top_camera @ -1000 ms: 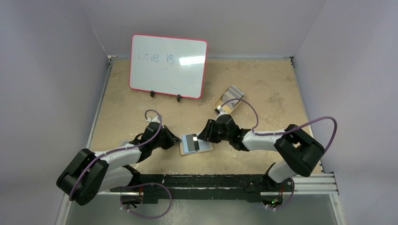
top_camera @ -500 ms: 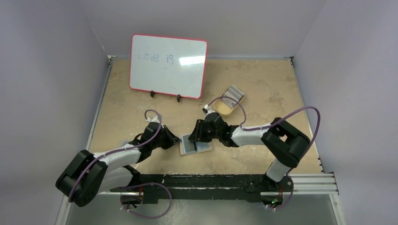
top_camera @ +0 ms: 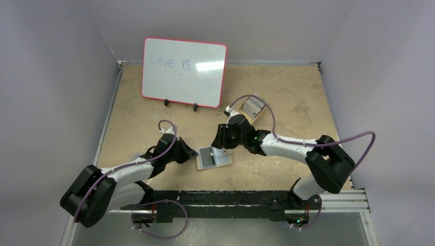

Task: Put the credit cards into the card holder
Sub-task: Insert the credit card into the card holder, then pick up the credit card from the storage box.

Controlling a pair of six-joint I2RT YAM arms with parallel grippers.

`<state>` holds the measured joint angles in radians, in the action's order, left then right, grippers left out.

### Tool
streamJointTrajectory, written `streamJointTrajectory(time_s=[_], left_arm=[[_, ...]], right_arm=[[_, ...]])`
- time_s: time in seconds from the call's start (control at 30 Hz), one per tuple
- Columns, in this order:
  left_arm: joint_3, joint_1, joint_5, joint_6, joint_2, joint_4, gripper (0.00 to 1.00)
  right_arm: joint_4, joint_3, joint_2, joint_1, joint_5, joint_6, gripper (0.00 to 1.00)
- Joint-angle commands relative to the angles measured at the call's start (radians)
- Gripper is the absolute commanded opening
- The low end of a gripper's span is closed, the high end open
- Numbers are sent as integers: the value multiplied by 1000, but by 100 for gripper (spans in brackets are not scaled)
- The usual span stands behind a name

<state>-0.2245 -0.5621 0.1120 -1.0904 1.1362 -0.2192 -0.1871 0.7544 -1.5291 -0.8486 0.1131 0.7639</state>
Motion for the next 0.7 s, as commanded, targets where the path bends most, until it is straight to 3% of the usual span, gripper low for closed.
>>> streamJointTrajectory(time_s=[0.0, 0.3, 0.47, 0.67], left_arm=[[-43, -5, 26, 39, -15, -16, 0], [-60, -5, 125, 59, 24, -54, 0], [-61, -5, 146, 63, 23, -52, 0], [-61, -5, 151, 68, 2, -40, 0]], right_arm=[[183, 153, 73, 90, -166, -239, 46], [321, 457, -130, 241, -557, -658, 51], [356, 566, -254, 302, -619, -805, 53], [408, 612, -342, 350, -634, -872, 60]])
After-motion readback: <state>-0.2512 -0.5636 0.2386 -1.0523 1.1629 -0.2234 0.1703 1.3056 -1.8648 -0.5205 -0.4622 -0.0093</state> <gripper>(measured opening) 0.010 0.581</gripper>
